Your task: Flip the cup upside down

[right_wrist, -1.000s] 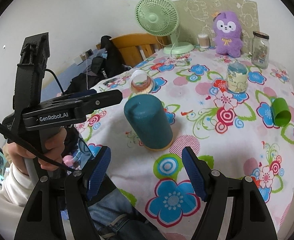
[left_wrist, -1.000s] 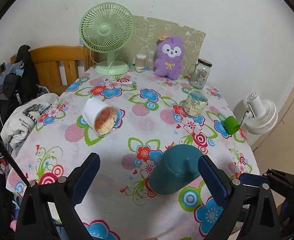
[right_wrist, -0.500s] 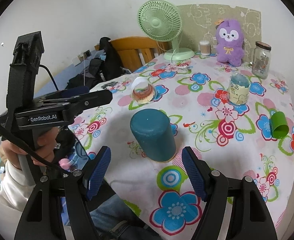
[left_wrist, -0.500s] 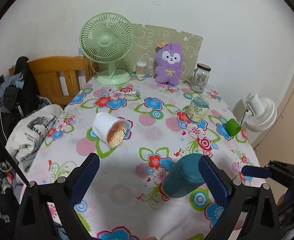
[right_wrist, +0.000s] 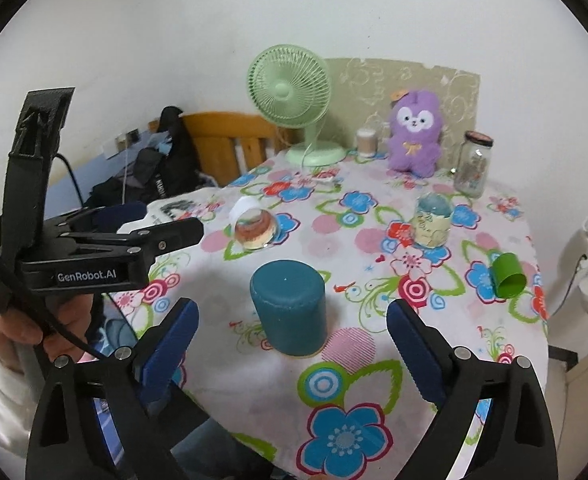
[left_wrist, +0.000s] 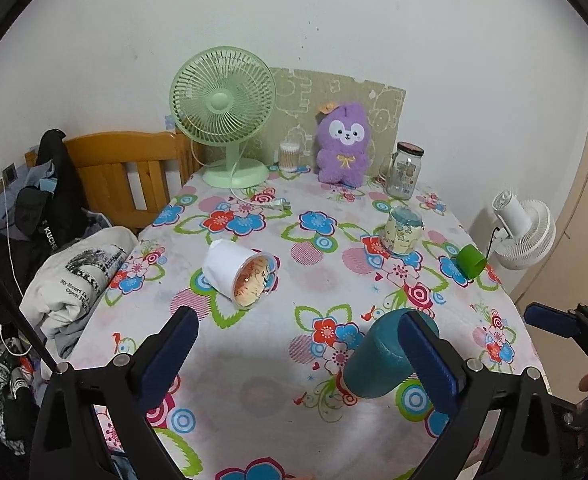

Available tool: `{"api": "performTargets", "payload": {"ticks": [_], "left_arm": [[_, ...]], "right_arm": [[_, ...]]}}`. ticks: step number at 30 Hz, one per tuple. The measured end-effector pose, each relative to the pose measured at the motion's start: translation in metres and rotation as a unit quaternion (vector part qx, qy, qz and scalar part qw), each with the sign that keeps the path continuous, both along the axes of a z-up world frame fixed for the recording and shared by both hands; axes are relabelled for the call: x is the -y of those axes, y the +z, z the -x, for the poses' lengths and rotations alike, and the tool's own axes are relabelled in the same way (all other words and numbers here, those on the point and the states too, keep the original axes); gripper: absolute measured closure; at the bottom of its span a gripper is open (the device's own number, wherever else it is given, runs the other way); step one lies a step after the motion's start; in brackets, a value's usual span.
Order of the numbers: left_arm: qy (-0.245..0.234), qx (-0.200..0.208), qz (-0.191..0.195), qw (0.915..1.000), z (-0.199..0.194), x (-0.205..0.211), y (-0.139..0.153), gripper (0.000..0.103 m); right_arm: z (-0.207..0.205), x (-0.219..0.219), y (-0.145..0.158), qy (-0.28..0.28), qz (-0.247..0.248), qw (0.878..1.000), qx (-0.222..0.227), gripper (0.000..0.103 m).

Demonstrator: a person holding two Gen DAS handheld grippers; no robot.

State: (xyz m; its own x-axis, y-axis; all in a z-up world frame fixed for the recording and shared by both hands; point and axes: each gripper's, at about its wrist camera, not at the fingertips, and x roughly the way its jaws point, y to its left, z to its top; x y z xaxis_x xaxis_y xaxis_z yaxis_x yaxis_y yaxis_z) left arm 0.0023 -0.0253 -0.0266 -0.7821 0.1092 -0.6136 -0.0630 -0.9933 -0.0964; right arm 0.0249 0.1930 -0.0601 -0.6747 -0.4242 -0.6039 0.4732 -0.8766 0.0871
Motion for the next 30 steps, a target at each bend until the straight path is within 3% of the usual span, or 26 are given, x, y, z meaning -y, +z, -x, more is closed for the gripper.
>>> {"api": "performTargets", "payload": {"ticks": [10, 30], "left_arm": [[0.009, -0.036, 0.016, 0.9992, -0.026, -0.005, 0.009, 0.0], [-0.001, -0.01, 0.016, 0.9998, -0.036, -0.015, -0.007, 0.0]], "right_arm": [[-0.008, 0.001, 0.001, -0.028, 0.01, 1.0, -0.007, 0.0], [-0.024, 0.0, -0.012, -0.044, 0.014, 0.999, -0.001, 0.0]]}}
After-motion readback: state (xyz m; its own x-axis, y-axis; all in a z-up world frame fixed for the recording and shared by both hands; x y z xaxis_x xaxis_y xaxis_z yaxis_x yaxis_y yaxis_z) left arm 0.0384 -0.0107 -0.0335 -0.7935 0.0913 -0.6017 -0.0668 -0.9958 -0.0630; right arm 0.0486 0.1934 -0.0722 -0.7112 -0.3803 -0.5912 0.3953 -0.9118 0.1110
